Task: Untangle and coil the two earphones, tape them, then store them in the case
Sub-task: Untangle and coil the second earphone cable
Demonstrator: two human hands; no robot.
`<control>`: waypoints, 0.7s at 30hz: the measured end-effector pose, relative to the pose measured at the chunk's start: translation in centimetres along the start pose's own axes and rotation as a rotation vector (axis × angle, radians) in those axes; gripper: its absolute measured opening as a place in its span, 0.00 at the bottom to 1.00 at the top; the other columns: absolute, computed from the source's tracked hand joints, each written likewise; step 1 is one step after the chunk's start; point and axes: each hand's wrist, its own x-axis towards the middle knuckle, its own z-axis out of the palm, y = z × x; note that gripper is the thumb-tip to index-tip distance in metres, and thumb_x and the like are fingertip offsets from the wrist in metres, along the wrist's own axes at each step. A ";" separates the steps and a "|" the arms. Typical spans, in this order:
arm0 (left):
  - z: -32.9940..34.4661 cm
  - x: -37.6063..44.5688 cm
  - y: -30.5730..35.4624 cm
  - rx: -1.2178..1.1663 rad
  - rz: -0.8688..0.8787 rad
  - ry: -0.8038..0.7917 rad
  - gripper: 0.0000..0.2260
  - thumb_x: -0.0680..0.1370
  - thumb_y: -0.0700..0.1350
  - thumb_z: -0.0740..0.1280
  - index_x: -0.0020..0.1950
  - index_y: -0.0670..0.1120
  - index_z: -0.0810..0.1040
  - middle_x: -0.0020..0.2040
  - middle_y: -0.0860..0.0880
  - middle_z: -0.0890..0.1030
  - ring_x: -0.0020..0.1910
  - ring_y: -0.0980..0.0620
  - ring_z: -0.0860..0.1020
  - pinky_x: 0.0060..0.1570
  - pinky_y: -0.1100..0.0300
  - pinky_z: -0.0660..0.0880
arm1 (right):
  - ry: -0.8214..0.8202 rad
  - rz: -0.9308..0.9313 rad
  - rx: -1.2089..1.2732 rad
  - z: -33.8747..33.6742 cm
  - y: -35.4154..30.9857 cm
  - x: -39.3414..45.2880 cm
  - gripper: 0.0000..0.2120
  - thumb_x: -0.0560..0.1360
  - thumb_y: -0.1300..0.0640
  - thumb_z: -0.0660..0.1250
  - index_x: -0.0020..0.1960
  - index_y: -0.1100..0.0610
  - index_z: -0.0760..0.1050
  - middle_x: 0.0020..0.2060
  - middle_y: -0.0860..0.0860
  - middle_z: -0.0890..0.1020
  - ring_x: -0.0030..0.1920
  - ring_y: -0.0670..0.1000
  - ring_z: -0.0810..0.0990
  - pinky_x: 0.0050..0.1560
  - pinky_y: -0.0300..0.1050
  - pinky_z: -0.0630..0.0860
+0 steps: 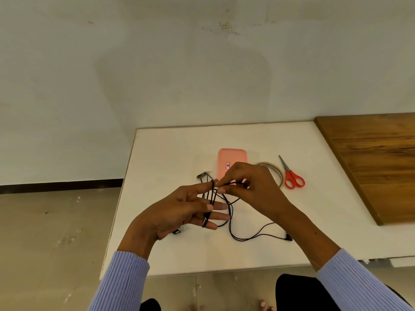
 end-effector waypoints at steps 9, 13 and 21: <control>0.1 -0.2 0.0 -0.023 -0.020 -0.142 0.25 0.78 0.33 0.60 0.72 0.52 0.63 0.57 0.40 0.81 0.56 0.43 0.80 0.49 0.56 0.79 | 0.101 0.061 0.034 -0.2 0.6 0.2 0.05 0.69 0.57 0.73 0.44 0.51 0.84 0.40 0.43 0.82 0.44 0.45 0.80 0.43 0.43 0.77; -0.1 -0.5 0.3 -0.065 -0.017 -0.221 0.24 0.77 0.34 0.61 0.70 0.53 0.65 0.57 0.38 0.81 0.58 0.42 0.79 0.49 0.56 0.78 | 0.105 0.086 0.106 -0.1 0.7 0.2 0.04 0.69 0.57 0.73 0.44 0.52 0.83 0.40 0.46 0.83 0.45 0.47 0.81 0.44 0.45 0.79; -0.2 -0.8 0.7 -0.226 0.098 -0.246 0.20 0.77 0.36 0.61 0.67 0.51 0.70 0.56 0.36 0.80 0.55 0.42 0.81 0.45 0.59 0.79 | 0.028 0.166 0.253 0.1 -0.2 0.1 0.12 0.75 0.65 0.65 0.46 0.50 0.82 0.35 0.42 0.83 0.33 0.42 0.76 0.34 0.34 0.73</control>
